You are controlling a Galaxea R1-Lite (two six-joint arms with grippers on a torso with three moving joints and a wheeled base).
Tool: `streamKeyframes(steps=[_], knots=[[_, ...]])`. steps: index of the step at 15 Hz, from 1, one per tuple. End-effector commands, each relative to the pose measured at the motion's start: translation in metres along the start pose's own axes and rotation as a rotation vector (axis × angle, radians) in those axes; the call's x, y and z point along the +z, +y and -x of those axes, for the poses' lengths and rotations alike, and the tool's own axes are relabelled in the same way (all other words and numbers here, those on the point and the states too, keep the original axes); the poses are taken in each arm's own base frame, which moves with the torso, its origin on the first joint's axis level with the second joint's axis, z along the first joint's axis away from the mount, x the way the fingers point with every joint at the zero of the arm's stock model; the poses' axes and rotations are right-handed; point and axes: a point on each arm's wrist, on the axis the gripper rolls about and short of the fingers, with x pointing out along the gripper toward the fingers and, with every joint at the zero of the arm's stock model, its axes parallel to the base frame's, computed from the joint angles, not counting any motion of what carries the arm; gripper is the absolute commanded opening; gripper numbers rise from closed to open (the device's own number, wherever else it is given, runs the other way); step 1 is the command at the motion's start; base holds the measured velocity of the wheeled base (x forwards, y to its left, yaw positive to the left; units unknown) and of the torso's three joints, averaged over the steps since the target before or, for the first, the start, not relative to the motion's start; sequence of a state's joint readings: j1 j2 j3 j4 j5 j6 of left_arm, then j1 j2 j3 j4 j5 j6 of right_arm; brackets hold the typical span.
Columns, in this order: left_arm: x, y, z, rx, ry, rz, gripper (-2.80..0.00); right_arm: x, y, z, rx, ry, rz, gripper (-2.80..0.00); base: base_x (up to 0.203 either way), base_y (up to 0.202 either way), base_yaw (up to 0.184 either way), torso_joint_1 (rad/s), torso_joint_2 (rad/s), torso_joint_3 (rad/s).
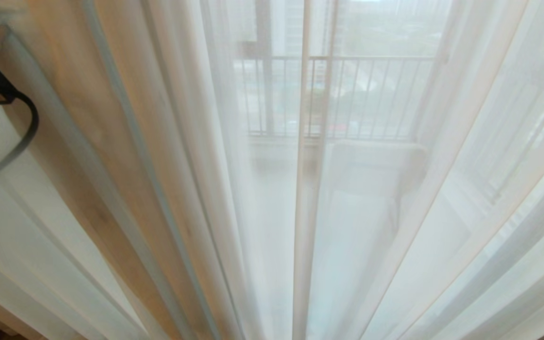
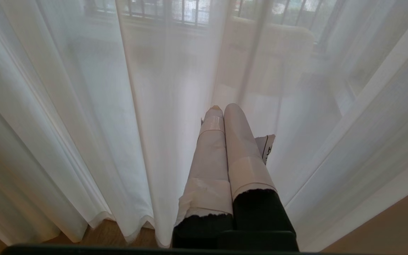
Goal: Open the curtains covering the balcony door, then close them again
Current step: Pull the inner curtains open on both sides
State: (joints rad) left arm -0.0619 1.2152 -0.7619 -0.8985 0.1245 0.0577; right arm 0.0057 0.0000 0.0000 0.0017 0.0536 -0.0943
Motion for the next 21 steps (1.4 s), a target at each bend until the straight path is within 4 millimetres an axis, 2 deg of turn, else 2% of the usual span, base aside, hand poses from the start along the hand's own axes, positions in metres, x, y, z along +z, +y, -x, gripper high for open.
streamKeyframes(steps=[1, 13, 21], knots=[[0.0026, 0.0002, 0.0013, 0.001, -0.013, 0.001, -2.8, 0.0, 0.0, 0.0, 0.002, 0.0, 0.001, -2.8, 0.0, 0.0, 0.0, 0.0, 0.0, 0.0], [0.0012, -0.0006, -0.0015, -0.005, -0.006, 0.002, -2.8, 0.0, 0.0, 0.0, 0.001, 0.0, 0.001, -2.8, 0.0, 0.0, 0.0, 0.0, 0.0, 0.0], [-0.0021, -0.0016, -0.0056, -0.007, 0.003, 0.002, -2.8, 0.0, 0.0, 0.0, 0.002, 0.0, 0.001, -2.8, -0.001, 0.162, 0.001, 0.0, 0.0, 0.004]])
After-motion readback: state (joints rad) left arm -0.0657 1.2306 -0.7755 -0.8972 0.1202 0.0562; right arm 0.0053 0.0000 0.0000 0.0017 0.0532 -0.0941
